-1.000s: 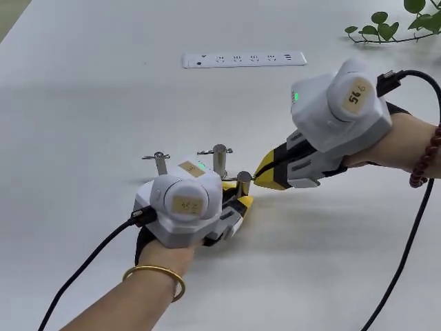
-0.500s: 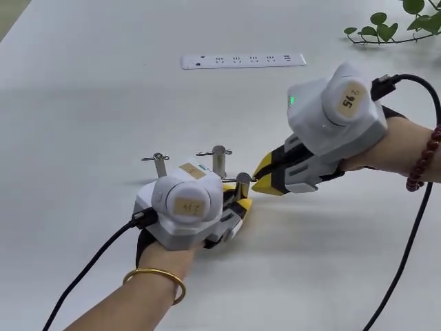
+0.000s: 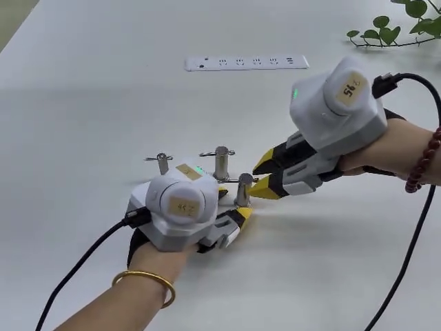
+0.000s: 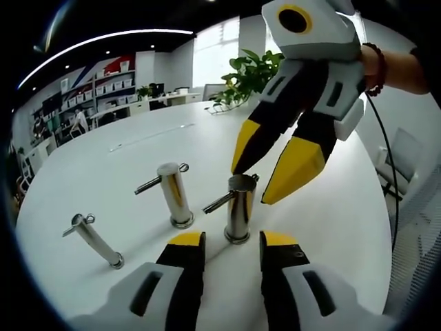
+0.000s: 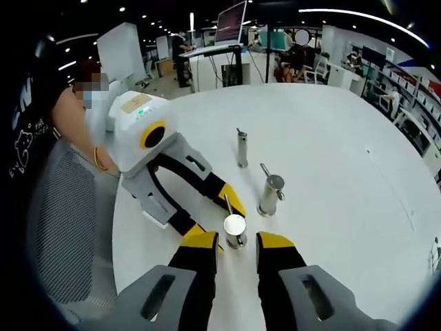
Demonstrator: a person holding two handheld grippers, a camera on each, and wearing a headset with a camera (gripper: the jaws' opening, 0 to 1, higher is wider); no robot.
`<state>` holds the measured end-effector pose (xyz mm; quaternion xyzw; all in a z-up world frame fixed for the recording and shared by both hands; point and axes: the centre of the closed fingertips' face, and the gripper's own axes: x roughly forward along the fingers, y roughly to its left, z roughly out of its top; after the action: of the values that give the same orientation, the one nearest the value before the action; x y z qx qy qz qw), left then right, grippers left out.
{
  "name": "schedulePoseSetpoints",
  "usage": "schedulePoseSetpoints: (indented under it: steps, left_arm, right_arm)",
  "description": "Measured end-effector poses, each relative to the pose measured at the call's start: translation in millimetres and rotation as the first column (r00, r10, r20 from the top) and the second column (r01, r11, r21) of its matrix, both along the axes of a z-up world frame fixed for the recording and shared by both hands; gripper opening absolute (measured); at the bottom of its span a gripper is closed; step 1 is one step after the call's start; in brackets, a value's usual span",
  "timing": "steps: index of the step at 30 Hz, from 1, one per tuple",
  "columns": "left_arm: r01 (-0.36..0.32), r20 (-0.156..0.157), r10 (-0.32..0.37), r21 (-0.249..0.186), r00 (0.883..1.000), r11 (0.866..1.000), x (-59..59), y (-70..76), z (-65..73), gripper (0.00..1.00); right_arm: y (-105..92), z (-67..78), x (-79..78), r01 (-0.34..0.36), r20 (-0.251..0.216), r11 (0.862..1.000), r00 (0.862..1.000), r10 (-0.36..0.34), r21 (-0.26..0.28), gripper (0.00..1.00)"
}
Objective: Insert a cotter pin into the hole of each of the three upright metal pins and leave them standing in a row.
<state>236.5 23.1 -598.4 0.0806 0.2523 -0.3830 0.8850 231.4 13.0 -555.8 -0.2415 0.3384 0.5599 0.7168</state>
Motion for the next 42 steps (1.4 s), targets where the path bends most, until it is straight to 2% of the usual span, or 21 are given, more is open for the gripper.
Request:
schedulePoseSetpoints:
  steps: [3,5,8,13,24,26,39,42]
  left_arm:
    - [-0.01,-0.022,0.01,0.011,1.0,1.0,-0.8,4.0,-2.6,0.34]
    - [-0.005,-0.006,0.005,0.008,1.0,1.0,-1.7,6.2,0.4,0.36]
    - [-0.011,-0.015,0.01,-0.018,1.0,1.0,-2.5,8.1,4.9,0.39]
    - [-0.036,-0.022,0.036,-0.029,0.999,0.999,-2.3,13.7,10.7,0.46]
    - [-0.05,-0.018,0.049,-0.095,0.999,0.994,-9.1,18.8,32.9,0.6]
    - [-0.045,-0.015,0.044,-0.093,0.999,0.995,-11.0,18.8,34.6,0.63]
    - [-0.058,-0.001,0.058,-0.122,0.998,0.991,-17.5,30.9,50.1,0.68]
    - [-0.071,-0.01,0.071,-0.127,0.997,0.989,-17.4,34.6,50.8,0.7]
  right_arm:
    - [2.2,0.4,-0.6,-0.004,0.008,1.0,1.0,0.004,-0.003,0.18]
    - [3.4,0.0,-1.5,-0.003,0.005,1.0,1.0,0.003,-0.001,0.18]
    - [7.2,-1.2,-3.6,-0.012,0.005,1.0,1.0,0.012,-0.005,0.18]
    - [8.6,-4.1,-1.2,-0.018,0.009,1.0,1.0,0.018,-0.016,0.18]
    - [17.7,-10.2,-0.5,-0.039,-0.004,0.999,0.999,0.039,-0.033,0.15]
    - [18.7,-10.6,-0.5,-0.04,-0.01,0.999,0.999,0.039,-0.034,0.14]
    - [19.7,-14.3,-0.4,-0.076,-0.009,0.995,0.997,0.075,-0.071,0.09]
    - [19.9,-14.1,-0.4,-0.074,-0.016,0.995,0.997,0.073,-0.069,0.09]
